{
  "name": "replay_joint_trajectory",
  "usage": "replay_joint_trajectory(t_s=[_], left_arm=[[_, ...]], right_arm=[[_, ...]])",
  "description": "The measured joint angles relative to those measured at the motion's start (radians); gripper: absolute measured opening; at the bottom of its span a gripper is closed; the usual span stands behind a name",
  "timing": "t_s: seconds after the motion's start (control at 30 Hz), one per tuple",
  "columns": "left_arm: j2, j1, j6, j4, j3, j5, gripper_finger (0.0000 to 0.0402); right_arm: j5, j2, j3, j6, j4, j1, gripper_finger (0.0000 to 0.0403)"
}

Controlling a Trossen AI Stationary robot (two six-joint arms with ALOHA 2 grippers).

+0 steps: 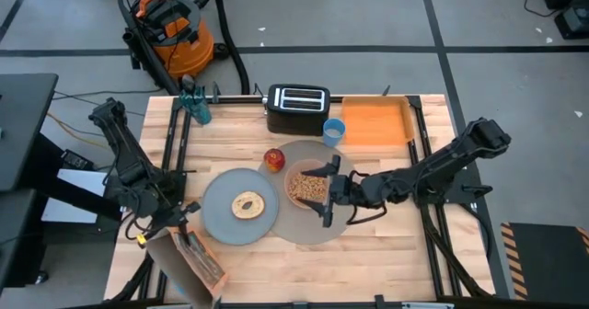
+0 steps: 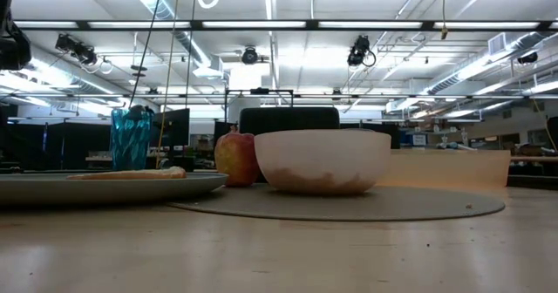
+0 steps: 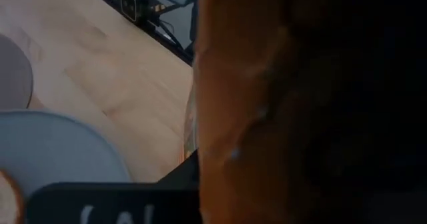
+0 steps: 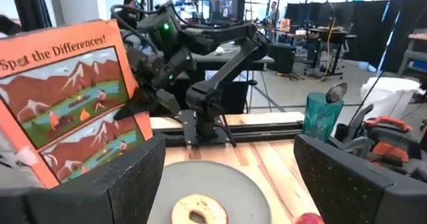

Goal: Arrange a breakfast setting
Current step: Pour the cereal from the cereal box into the orange bowl

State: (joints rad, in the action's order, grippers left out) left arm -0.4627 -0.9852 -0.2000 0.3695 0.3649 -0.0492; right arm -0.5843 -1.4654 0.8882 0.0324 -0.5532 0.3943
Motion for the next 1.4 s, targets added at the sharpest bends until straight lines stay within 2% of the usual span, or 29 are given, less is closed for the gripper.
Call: replay_joint_trajectory(t_s=[0.4,0.6,0.8,1.17,1.4], left_arm=[[0.001,-0.001,-0.078,0.005,0.014,0.001,0.0191],[0.000,-0.001,-0.078,0.045,0.055,0.001,0.0236],[0.000,-0.001,-0.083,0.097,0.124,0.053,0.0244],[0.001,0.000,-0.095,0.252,0.326,0.052,0.0244],[-0.002,0.000,-0.080,0.265,0.308,-0.057,0.0245]], right_arm=[[0.051,-0.007,0.000,-0.033,0.007,-0.025,0.0339],[0.055,-0.007,0.000,-0.032,0.009,-0.025,0.0339],[0.057,-0.007,0.000,-0.031,0.009,-0.024,0.0339],[0.070,-0.007,-0.001,-0.030,0.009,-0.024,0.0339],[0.089,-0.007,-0.001,-0.036,0.011,-0.019,0.0339]])
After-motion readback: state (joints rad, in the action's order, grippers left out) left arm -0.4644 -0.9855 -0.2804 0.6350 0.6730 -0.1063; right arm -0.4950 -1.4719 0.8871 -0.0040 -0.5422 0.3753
